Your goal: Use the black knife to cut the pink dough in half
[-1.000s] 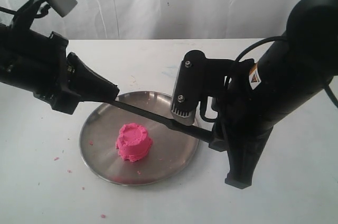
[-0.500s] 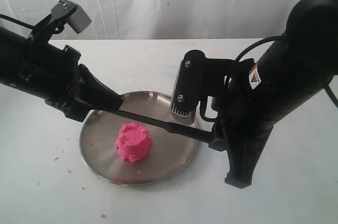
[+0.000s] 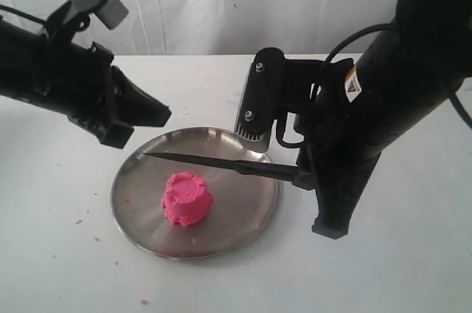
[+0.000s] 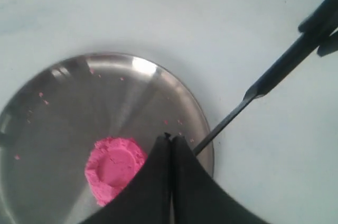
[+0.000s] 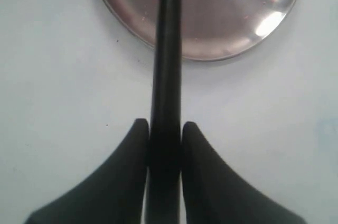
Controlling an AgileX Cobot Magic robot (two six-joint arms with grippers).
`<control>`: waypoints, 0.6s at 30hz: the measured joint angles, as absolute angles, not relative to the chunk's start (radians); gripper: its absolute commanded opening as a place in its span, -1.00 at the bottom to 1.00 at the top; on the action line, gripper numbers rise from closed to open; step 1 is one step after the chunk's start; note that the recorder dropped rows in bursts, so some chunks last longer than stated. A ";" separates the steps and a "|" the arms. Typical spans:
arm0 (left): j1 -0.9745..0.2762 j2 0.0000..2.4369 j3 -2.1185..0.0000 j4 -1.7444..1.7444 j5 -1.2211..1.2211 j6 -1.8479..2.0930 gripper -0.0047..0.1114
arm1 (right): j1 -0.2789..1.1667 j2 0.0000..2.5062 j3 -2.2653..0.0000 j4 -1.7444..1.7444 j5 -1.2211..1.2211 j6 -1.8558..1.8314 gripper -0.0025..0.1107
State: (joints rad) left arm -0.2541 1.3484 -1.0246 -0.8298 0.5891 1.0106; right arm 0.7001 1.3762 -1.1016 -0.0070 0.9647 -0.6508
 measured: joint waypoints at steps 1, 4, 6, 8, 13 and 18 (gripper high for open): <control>-0.254 1.335 -1.040 -0.830 0.587 1.013 -0.91 | 0.700 1.387 -1.104 -0.014 0.965 -0.648 -0.96; -0.254 1.309 -1.068 -0.836 0.587 1.013 -0.91 | 0.700 1.421 -1.107 -0.027 0.965 -0.648 -0.96; -0.254 1.302 -1.077 -0.836 0.587 1.013 -0.91 | 0.700 1.448 -1.117 -0.038 0.965 -0.648 -0.96; -0.254 1.301 -1.077 -0.829 0.587 1.013 -0.91 | 0.700 1.479 -1.127 -0.046 0.955 -0.648 -0.96; -0.254 1.301 -1.037 -0.794 0.568 1.014 -0.91 | 0.700 1.572 -1.177 -0.063 0.920 -0.647 -0.96; -0.254 1.303 -0.951 -0.790 0.507 1.014 -0.91 | 0.700 1.686 -1.233 -0.117 0.869 -0.619 -0.96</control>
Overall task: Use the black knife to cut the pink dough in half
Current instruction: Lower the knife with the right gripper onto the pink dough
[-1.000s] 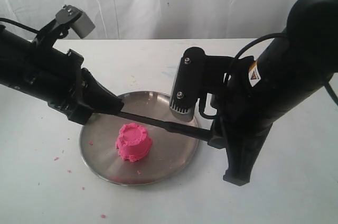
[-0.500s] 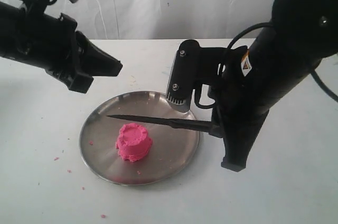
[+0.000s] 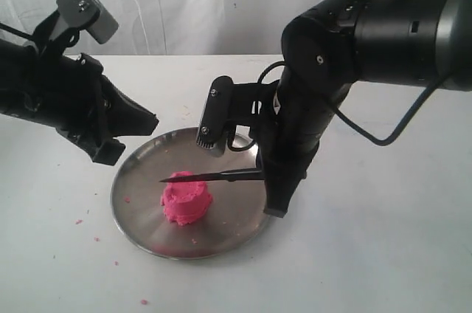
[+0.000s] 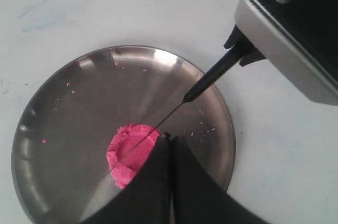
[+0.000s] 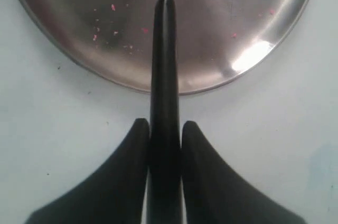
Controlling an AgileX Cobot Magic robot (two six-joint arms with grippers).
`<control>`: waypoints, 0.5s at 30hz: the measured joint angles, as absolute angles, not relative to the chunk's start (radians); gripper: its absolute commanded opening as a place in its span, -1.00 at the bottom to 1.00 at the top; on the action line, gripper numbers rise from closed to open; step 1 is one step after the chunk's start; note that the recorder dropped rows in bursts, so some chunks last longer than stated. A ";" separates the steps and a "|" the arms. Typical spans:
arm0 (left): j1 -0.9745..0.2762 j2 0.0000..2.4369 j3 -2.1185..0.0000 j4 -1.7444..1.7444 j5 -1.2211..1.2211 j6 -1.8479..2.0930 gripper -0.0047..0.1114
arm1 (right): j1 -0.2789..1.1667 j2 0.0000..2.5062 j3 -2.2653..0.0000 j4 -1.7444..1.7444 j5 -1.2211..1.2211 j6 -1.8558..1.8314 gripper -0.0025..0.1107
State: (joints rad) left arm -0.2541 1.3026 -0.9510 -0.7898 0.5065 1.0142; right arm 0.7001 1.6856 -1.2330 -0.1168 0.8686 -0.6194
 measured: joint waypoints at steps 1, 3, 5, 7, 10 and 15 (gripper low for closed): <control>-0.254 1.303 -0.938 -0.790 0.502 1.014 -0.91 | 0.700 1.696 -1.235 -0.121 0.850 -0.612 -0.96; -0.254 1.303 -0.916 -0.790 0.483 1.014 -0.91 | 0.700 1.702 -1.237 -0.121 0.844 -0.608 -0.96; -0.254 1.303 -0.908 -0.788 0.464 1.014 -0.91 | 0.700 1.703 -1.237 -0.117 0.844 -0.606 -0.96; -0.254 1.303 -0.908 -0.788 0.454 1.014 -0.91 | 0.700 1.703 -1.237 -0.097 0.843 -0.606 -0.96; -0.254 1.303 -0.908 -0.788 0.438 1.014 -0.91 | 0.700 1.703 -1.237 -0.051 0.827 -0.616 -0.96; -0.254 1.304 -0.908 -0.788 0.428 1.017 -0.91 | 0.700 1.716 -1.243 -0.016 0.822 -0.620 -0.96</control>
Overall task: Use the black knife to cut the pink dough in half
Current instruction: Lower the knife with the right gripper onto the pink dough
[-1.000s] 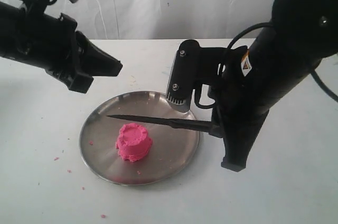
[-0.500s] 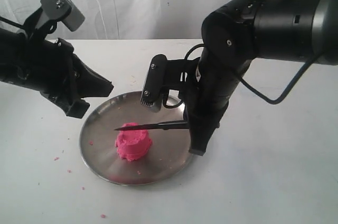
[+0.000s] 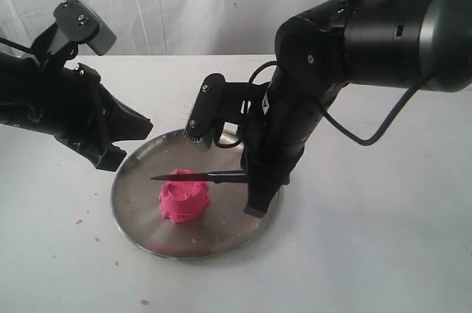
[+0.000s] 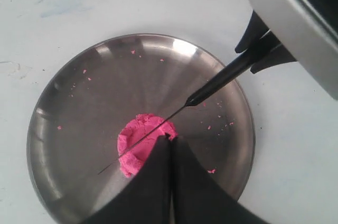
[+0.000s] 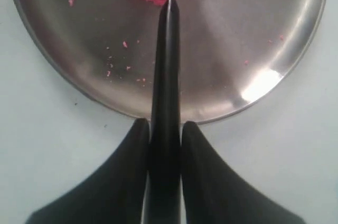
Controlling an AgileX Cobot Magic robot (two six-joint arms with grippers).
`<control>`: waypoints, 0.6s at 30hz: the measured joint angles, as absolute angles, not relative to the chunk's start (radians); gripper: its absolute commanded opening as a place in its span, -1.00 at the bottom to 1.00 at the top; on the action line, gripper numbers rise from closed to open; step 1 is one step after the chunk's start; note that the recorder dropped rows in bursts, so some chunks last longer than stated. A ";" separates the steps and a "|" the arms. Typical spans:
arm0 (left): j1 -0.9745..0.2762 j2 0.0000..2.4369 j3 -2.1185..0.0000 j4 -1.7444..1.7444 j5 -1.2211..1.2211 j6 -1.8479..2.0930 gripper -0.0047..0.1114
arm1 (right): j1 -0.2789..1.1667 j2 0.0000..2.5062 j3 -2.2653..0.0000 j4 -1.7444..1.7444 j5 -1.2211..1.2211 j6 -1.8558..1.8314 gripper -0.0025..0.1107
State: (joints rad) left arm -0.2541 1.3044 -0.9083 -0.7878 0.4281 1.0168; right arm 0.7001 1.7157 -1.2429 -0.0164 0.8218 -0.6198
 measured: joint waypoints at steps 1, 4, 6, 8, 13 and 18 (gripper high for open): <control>-0.254 1.307 -0.908 -0.788 0.428 1.017 -0.91 | 0.700 1.724 -1.243 -0.009 0.828 -0.620 -0.96; -0.254 1.327 -0.908 -0.788 0.423 1.017 -0.86 | 0.700 1.734 -1.243 0.000 0.828 -0.621 -0.96; -0.254 1.349 -0.908 -0.788 0.408 1.017 -0.79 | 0.700 1.734 -1.243 0.000 0.828 -0.621 -0.96; -0.254 1.367 -0.908 -0.792 0.390 1.017 -0.73 | 0.700 1.734 -1.243 0.000 0.828 -0.621 -0.96; -0.254 1.424 -0.908 -0.813 0.322 1.017 -0.64 | 0.700 1.735 -1.243 0.026 0.828 -0.630 -0.96; -0.254 1.488 -0.908 -0.839 0.238 1.019 -0.64 | 0.700 1.739 -1.243 0.048 0.828 -0.638 -0.96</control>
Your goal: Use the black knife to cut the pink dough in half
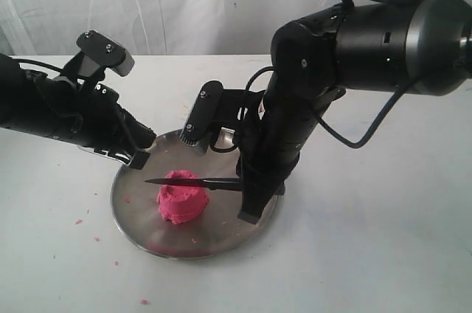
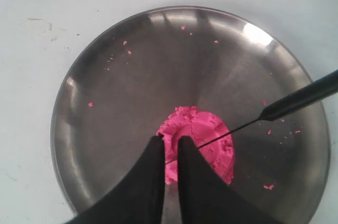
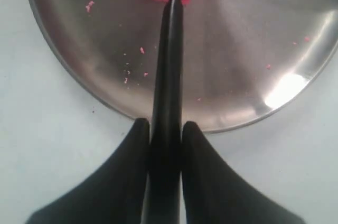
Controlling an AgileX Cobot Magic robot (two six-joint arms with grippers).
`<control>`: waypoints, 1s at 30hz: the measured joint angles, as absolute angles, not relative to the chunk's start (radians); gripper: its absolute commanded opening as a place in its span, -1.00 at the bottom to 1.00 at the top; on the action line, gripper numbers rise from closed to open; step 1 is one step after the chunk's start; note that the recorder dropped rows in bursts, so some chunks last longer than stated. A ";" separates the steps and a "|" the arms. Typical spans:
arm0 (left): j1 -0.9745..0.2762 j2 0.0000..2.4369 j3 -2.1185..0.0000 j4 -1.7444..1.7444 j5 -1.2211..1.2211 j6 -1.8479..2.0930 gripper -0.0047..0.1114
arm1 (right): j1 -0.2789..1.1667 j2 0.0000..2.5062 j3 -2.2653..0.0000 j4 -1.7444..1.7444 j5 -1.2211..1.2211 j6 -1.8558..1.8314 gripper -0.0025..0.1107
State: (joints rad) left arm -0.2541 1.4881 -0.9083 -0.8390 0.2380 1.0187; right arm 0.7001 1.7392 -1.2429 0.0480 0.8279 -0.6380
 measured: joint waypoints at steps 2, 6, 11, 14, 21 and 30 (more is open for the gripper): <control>-0.254 1.505 -0.907 -0.841 0.218 1.021 -0.64 | 0.700 1.752 -1.243 0.048 0.826 -0.640 -0.96; -0.254 1.525 -0.907 -0.844 0.203 1.021 -0.64 | 0.700 1.794 -1.243 0.050 0.814 -0.640 -0.96; -0.254 1.550 -0.907 -0.844 0.186 1.021 -0.64 | 0.700 1.809 -1.243 0.052 0.805 -0.640 -0.96; -0.254 1.576 -0.907 -0.844 0.173 1.021 -0.64 | 0.700 1.809 -1.243 0.052 0.803 -0.640 -0.96; -0.254 1.636 -0.907 -0.844 0.140 1.025 -0.64 | 0.700 1.809 -1.243 0.052 0.801 -0.640 -0.96; -0.254 1.681 -0.907 -0.844 0.107 1.025 -0.65 | 0.700 1.809 -1.243 0.052 0.801 -0.640 -0.96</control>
State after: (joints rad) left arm -0.2541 1.6813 -0.9067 -0.8444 0.1068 1.0246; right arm 0.7001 1.8093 -1.2429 0.0518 0.8005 -0.6397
